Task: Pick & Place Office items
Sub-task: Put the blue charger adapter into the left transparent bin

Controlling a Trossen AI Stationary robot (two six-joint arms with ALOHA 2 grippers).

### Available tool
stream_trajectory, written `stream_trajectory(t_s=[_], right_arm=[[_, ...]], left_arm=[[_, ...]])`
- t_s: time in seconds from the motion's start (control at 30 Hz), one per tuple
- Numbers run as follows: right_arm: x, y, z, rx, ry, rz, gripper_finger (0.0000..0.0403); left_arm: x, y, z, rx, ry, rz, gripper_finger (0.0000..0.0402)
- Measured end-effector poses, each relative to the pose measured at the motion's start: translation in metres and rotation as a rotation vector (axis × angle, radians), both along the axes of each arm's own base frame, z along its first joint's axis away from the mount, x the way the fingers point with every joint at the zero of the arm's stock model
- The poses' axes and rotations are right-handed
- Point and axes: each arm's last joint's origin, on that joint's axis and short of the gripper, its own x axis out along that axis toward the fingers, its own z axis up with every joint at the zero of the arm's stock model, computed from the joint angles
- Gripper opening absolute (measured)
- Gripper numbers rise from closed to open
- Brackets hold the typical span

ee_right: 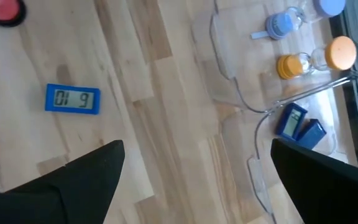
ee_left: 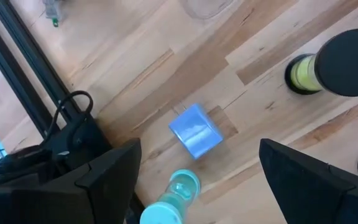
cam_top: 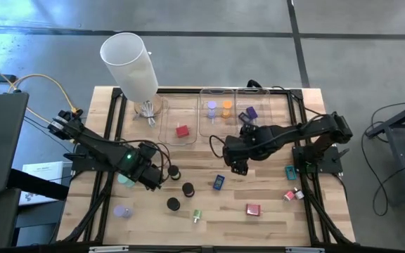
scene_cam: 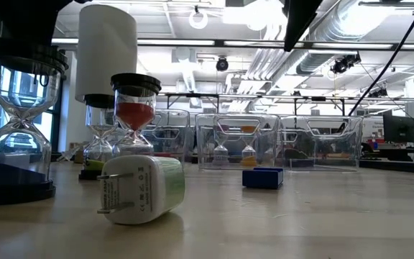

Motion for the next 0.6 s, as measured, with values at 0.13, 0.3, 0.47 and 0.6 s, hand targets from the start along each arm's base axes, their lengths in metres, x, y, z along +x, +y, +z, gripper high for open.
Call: stream_trajectory(t_s=[0.13,0.3,0.47,0.6], right_arm=[[0.0,0.006,-0.001,-0.005,-0.015,0.016,0.0395],[-0.001,0.013,-0.001,-0.039,-0.031,0.026,0.0395],[-0.002,0.021,-0.001,-0.041,-0.052,0.032,0.0395],[-0.004,0.028,-0.001,-0.031,-0.063,0.025,0.0395]], left_arm=[[0.0,0.0,0.0,0.002,0.003,-0.003,0.0319],[0.0,0.007,-0.003,0.019,0.05,-0.093,0.0319],[-0.007,0.016,-0.006,0.033,0.081,-0.159,0.0319],[-0.029,0.035,-0.003,0.041,0.038,-0.114,0.0319]])
